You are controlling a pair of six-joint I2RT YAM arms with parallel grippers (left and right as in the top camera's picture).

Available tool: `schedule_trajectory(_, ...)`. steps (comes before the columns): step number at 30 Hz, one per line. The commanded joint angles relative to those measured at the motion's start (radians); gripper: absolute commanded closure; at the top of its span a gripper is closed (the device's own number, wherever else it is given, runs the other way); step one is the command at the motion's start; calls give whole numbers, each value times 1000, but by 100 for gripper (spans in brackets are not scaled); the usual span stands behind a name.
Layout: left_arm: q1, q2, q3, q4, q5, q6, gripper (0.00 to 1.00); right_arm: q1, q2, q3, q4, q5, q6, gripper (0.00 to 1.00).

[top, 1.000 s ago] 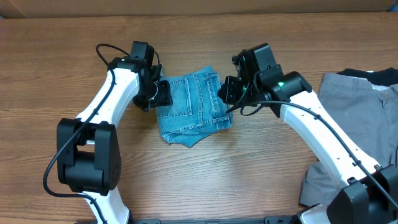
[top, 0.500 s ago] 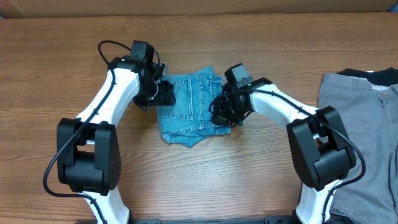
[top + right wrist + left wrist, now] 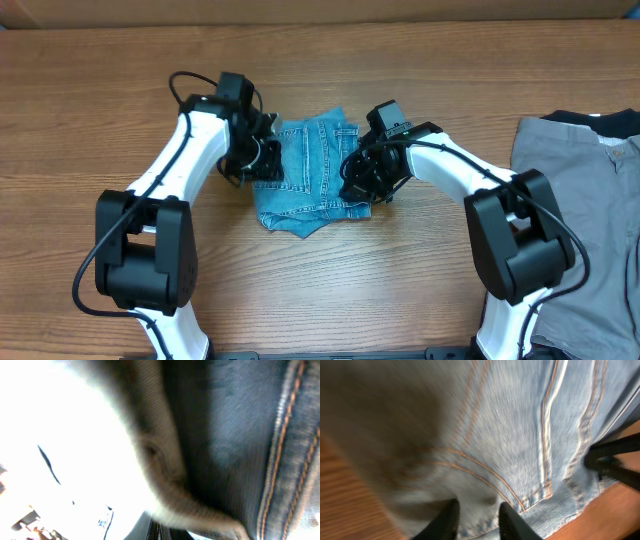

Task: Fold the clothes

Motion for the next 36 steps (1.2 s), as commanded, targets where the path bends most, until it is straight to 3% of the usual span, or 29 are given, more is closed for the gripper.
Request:
schedule_trajectory(1,-18,13,-83,-1,16,-4,76,11,-116,32,20,-3,-38,94)
schedule_trajectory(9,-18,13,-309,159,14,-22,76,16,-152,31,212,6,-37,94)
schedule_trajectory(12,-18,13,-329,176,14,-23,73,18,-108,24,288,28,-29,94)
schedule_trajectory(18,-18,13,-329,177,13,-22,61,3,37,23,393,251,70,94)
schedule_trajectory(24,-15,13,-329,169,-13,-22,51,-89,148,23,465,260,121,96)
schedule_trajectory(27,-15,13,-329,170,-13,-22,47,-140,147,26,434,182,93,96)
schedule_trajectory(30,-14,13,-328,179,-13,-22,42,-189,117,46,384,-19,15,96)
schedule_trajectory(36,14,12,-235,137,11,-22,46,-192,-44,55,246,-149,-103,96)
